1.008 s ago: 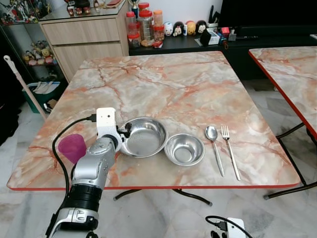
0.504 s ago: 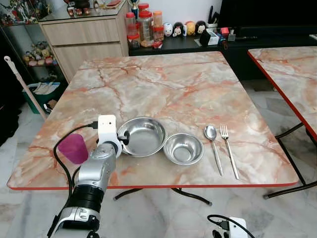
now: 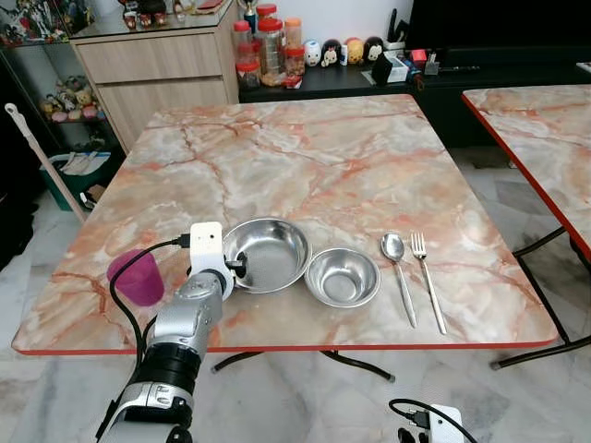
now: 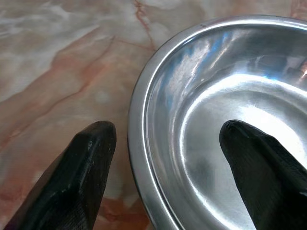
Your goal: Setting the table
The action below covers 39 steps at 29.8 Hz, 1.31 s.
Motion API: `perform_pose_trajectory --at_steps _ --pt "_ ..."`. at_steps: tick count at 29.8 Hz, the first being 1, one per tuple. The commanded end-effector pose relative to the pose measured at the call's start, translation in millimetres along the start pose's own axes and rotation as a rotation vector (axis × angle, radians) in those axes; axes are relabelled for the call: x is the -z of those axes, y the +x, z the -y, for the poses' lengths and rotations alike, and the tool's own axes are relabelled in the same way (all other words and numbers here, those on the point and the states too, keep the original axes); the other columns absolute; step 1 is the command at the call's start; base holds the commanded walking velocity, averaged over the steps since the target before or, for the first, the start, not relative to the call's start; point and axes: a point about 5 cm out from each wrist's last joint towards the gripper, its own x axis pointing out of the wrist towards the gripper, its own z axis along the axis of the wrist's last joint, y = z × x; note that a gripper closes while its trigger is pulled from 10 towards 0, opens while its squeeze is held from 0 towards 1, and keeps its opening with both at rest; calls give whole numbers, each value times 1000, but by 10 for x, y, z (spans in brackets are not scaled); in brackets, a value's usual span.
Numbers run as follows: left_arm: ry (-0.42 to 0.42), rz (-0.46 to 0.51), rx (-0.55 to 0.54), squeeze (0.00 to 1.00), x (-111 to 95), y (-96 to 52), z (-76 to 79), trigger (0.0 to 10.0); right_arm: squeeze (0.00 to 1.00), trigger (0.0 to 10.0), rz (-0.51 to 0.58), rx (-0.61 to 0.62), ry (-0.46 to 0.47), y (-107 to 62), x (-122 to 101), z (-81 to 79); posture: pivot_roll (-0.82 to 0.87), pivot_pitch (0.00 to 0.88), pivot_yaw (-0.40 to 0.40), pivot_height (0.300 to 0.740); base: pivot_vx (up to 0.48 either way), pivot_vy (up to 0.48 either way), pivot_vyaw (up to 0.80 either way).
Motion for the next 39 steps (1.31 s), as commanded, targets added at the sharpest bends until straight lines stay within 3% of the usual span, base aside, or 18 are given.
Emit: perform_pose_trajectory --at_steps 1,5,6,8,9,39 --pt "-40 -10 -8 0 -36 20 -7 10000 0 10000 4 7 11 0 -8 11 -148 0 66 740 0 0 0" --pt "-59 -15 -10 0 -30 23 -10 10000 0 10000 4 7 11 -1 -9 13 -148 0 66 740 0 0 0" --pt "-69 -21 -5 0 -22 29 -10 863 0 10000 4 7 11 0 -11 16 -147 0 66 740 0 0 0" --pt "-76 -25 -3 0 -17 32 -10 863 0 10000 4 6 11 0 -12 17 -147 0 66 740 0 0 0" --pt "-83 -30 -6 0 -11 34 -16 0 0 10000 3 4 10 0 -13 16 -147 0 66 740 0 0 0" --pt "-93 -38 -59 0 5 42 -160 0 0 10000 8 -1 8 8 -50 31 -148 0 61 740 0 0 0"
